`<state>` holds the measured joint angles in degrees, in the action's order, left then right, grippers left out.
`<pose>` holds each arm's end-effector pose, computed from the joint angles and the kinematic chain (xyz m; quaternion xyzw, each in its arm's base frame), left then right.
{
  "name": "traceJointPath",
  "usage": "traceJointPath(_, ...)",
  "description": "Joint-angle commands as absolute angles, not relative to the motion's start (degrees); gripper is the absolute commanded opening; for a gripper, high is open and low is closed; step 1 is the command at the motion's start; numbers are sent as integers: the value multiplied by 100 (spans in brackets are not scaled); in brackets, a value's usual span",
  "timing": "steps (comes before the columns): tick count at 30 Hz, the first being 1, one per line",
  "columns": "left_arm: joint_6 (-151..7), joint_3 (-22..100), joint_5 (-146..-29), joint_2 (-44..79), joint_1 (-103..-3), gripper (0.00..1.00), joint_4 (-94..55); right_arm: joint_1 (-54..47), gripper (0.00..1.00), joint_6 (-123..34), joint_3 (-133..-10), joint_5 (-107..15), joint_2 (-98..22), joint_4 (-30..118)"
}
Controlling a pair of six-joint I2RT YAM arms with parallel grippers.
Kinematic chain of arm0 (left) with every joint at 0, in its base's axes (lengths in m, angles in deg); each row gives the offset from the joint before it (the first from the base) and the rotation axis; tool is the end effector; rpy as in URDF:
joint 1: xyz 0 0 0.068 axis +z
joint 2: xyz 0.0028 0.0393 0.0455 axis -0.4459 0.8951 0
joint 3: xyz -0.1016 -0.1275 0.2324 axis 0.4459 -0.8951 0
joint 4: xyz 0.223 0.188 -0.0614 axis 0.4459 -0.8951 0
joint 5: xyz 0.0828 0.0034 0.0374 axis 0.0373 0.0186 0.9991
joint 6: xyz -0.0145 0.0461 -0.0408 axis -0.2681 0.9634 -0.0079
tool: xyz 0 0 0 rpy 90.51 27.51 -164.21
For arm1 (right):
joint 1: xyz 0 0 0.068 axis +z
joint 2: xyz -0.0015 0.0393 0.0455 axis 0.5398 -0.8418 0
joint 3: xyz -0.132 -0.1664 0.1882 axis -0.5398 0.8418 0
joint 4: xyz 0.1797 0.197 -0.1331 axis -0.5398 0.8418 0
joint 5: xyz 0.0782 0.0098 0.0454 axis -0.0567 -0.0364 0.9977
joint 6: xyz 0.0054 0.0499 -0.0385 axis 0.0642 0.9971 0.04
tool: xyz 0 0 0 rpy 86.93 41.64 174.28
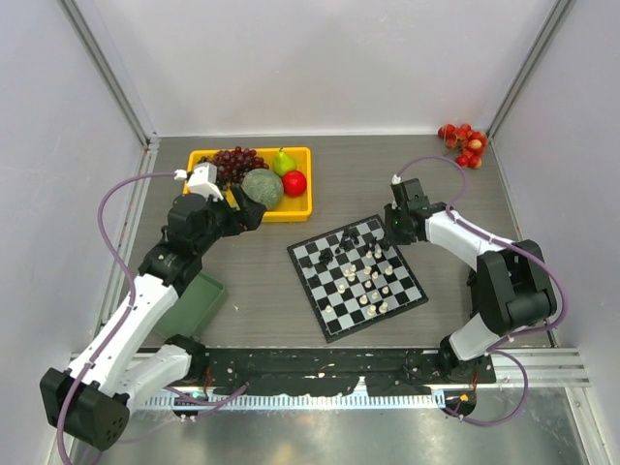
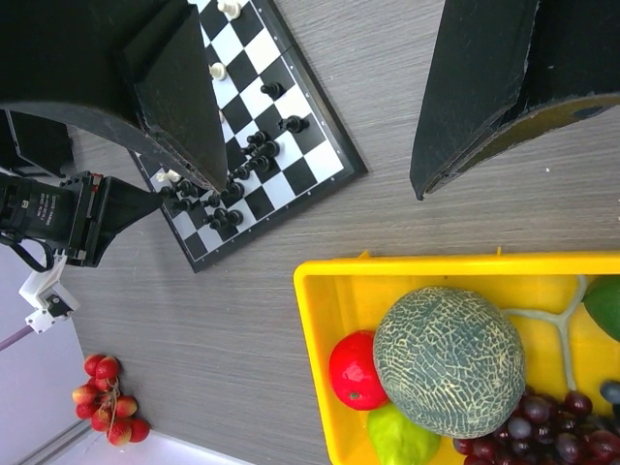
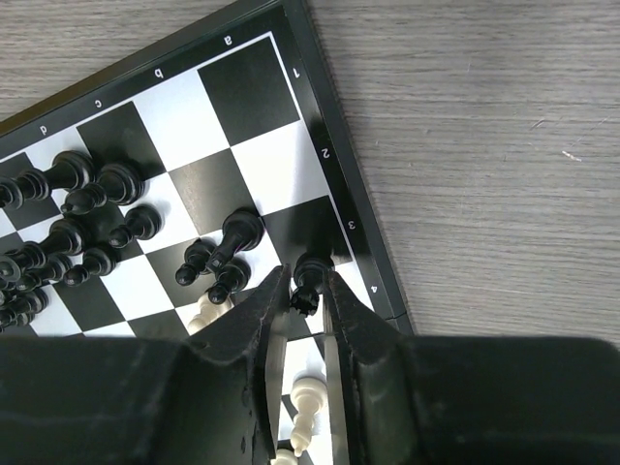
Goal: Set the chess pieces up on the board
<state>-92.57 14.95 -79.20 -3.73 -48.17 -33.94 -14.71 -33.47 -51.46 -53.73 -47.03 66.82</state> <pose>0.2439 -0.0971 0.3313 -0.0748 0.8037 -0.2694 0.5252 0.3347 0.1083 0.1714 0.0003 0.9625 0.0825 0.2583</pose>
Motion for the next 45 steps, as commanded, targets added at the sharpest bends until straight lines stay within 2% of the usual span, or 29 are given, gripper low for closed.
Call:
traceJointPath(1, -9231, 1452, -8134, -464, -4714, 82, -3074, -1439, 20, -3385, -5354, -5238, -4732, 6616)
traceJointPath(11, -9266, 1382, -8240, -455, -4599, 82, -3013, -1447, 19, -3306, -5828, -5550, -4714, 6625)
traceJointPath(27, -9266, 1390, -8380, -490, -4344, 82, -3048, -1421, 19, -3332, -7033, -5675, -5865, 6625)
traceJointPath(43, -9310, 1399, -8477, -552, -4195, 84, -3074, -1404, 21, -3253, -7068, -5456, -6270, 6520)
traceJointPath(45, -9319, 1381, -8504, -578, -4195, 84, -3066, -1395, 23, -3262, -7051, -5447, -6235, 6502)
